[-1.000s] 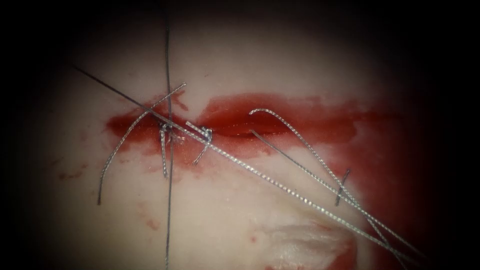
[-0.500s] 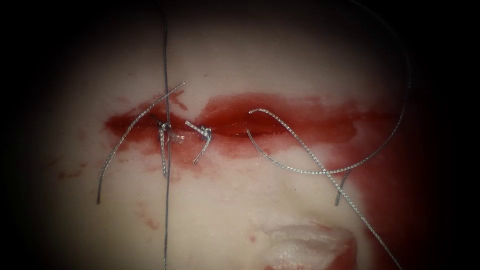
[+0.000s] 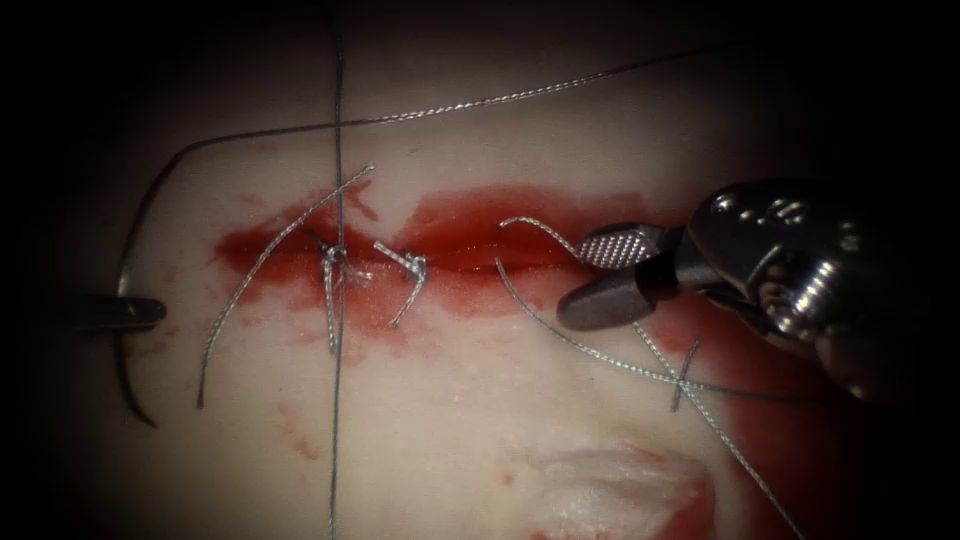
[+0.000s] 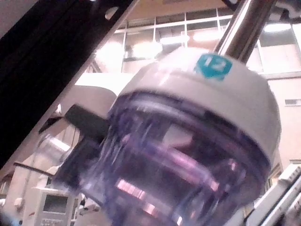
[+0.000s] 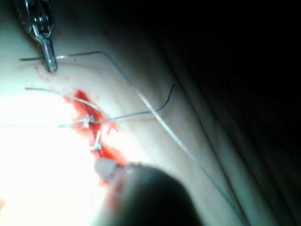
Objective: Wound Closure
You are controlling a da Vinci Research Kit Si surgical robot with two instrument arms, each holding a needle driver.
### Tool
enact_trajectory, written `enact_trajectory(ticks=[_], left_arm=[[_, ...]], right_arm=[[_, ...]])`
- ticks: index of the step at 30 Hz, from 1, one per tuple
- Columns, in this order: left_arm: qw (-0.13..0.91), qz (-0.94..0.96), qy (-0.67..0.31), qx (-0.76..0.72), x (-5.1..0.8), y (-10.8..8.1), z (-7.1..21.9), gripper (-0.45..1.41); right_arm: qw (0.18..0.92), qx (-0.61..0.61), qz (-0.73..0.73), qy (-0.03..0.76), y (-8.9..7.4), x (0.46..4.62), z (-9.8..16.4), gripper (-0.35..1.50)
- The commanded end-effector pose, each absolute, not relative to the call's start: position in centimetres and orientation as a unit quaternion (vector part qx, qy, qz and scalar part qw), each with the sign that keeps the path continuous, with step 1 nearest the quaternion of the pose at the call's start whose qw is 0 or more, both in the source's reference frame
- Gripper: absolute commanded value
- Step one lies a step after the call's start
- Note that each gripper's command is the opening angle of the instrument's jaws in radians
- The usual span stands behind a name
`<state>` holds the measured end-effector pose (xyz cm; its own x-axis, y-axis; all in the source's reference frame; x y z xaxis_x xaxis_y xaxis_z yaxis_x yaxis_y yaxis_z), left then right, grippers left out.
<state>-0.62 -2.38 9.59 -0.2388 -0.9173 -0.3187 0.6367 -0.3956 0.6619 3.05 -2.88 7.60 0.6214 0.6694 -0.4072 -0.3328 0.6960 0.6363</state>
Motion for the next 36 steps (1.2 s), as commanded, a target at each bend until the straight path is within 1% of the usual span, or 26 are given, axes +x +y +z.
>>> enact_trajectory(ticks=[1,2,3,4,6,8,9,11,12,13,15,19,20,21,22,23,26,30,36], left_arm=[[0.511,-0.76,-0.205,0.345,-0.71,-2.28,9.56,-0.45],[0.516,-0.756,-0.203,0.346,-0.74,-2.29,9.56,-0.45],[0.517,-0.755,-0.202,0.349,-0.76,-2.29,9.56,-0.45],[0.516,-0.754,-0.203,0.353,-0.78,-2.3,9.56,-0.45],[0.517,-0.751,-0.203,0.356,-0.79,-2.3,9.56,-0.45],[0.519,-0.749,-0.203,0.358,-0.79,-2.3,9.56,-0.45],[0.52,-0.748,-0.204,0.358,-0.8,-2.3,9.55,-0.45],[0.515,-0.748,-0.203,0.366,-0.81,-2.31,9.55,-0.45],[0.513,-0.747,-0.206,0.37,-0.84,-2.31,9.55,-0.45],[0.512,-0.746,-0.206,0.373,-0.86,-2.31,9.54,-0.45],[0.51,-0.747,-0.205,0.374,-0.89,-2.32,9.54,-0.45],[0.512,-0.744,-0.205,0.378,-0.93,-2.32,9.55,-0.45],[0.511,-0.744,-0.204,0.379,-0.93,-2.32,9.55,-0.45],[0.513,-0.743,-0.204,0.379,-0.94,-2.32,9.54,-0.45],[0.51,-0.744,-0.202,0.381,-0.94,-2.32,9.54,-0.45],[0.512,-0.743,-0.203,0.379,-0.95,-2.32,9.54,-0.45],[0.51,-0.745,-0.202,0.379,-0.94,-2.32,9.54,-0.45],[0.51,-0.745,-0.201,0.38,-0.93,-2.32,9.54,-0.45],[0.508,-0.747,-0.202,0.378,-0.9,-2.3,9.53,-0.45]], right_arm=[[0.861,0.251,0.299,0.325,-2.87,3.2,7.66,0.17],[0.861,0.245,0.304,0.324,-2.9,3.23,7.69,0.29],[0.862,0.24,0.309,0.324,-2.94,3.26,7.73,0.46],[0.863,0.23,0.313,0.323,-3.01,3.31,7.82,0.67],[0.865,0.224,0.311,0.324,-3.07,3.32,7.91,0.62],[0.866,0.219,0.311,0.325,-3.1,3.32,7.99,0.62],[0.868,0.215,0.31,0.322,-3.11,3.32,8.04,0.66],[0.871,0.21,0.309,0.319,-3.11,3.32,8.12,0.84],[0.881,0.2,0.303,0.303,-3.1,3.31,8.21,0.84],[0.883,0.199,0.301,0.299,-3.1,3.31,8.24,0.83],[0.884,0.197,0.309,0.291,-3.1,3.3,8.31,0.67],[0.885,0.191,0.316,0.285,-3.06,3.32,8.43,0.61],[0.885,0.189,0.317,0.283,-3.05,3.33,8.46,0.56],[0.883,0.189,0.324,0.282,-3.03,3.34,8.49,0.39],[0.883,0.187,0.325,0.281,-3.02,3.35,8.51,0.05],[0.88,0.19,0.336,0.279,-2.98,3.37,8.53,-0.35],[0.86,0.229,0.374,0.262,-2.96,3.34,8.49,-0.35],[0.854,0.266,0.377,0.241,-3.03,3.18,8.36,-0.35],[0.854,0.349,0.359,0.142,-3.37,2.64,8.14,-0.35]])
